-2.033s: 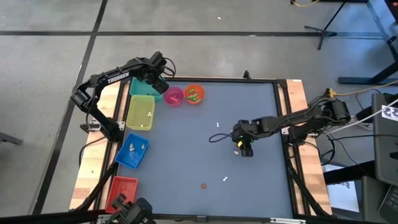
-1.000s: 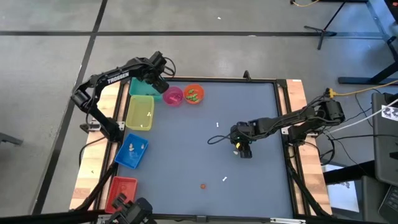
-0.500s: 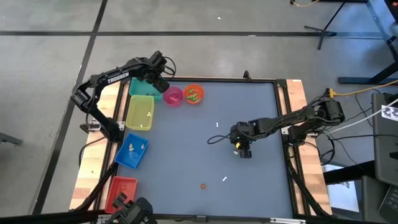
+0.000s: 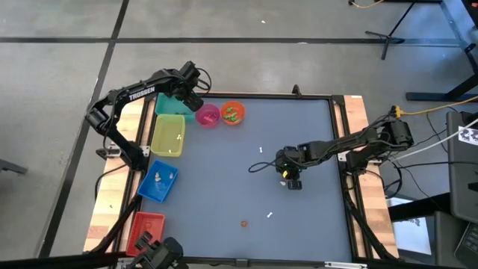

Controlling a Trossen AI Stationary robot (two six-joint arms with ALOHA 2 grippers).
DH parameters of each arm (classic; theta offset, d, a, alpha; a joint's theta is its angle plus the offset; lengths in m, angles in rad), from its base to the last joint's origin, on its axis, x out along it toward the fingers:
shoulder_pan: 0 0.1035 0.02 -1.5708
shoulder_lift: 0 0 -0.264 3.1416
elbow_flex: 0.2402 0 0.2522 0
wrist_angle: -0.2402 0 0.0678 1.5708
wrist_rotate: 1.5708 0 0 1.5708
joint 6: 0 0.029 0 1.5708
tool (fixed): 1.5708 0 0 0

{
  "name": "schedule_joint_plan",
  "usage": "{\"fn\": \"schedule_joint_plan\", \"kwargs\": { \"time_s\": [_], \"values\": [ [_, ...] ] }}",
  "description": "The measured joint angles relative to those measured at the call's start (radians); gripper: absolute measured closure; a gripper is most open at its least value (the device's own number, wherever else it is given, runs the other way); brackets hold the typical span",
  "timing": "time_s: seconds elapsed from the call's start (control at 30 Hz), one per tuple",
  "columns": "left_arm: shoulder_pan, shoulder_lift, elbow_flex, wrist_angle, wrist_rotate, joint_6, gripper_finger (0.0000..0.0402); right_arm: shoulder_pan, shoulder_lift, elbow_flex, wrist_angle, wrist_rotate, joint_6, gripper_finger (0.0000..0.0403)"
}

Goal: Sort Halloween decoration
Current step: Put the orange pumpkin toy into the red bin

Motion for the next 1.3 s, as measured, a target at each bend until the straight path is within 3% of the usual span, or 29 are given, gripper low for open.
{"fn": "schedule_joint_plan", "kwargs": {
  "time_s": [0.6, 0.87, 1.1, 1.3],
  "values": [
    [-0.039, 0.0, 0.0, 0.005, 0.016, -0.001, 0.025, 0.0, 0.002, 0.138, 0.121, 0.018, -0.027, 0.0291],
    [-0.143, 0.0, 0.0, 0.067, 0.233, -0.042, 0.025, 0.0, 0.0, 0.17, 0.277, 0.216, -0.028, 0.0291],
    [-0.245, 0.0, 0.0, 0.152, 0.47, -0.254, 0.025, 0.0, 0.0, 0.171, 0.376, 0.464, -0.028, 0.0291],
    [-0.352, 0.0, 0.0, 0.34, 0.578, -0.443, 0.025, 0.0, 0.0, 0.171, 0.425, 0.533, -0.029, 0.0291]
  ]
}}
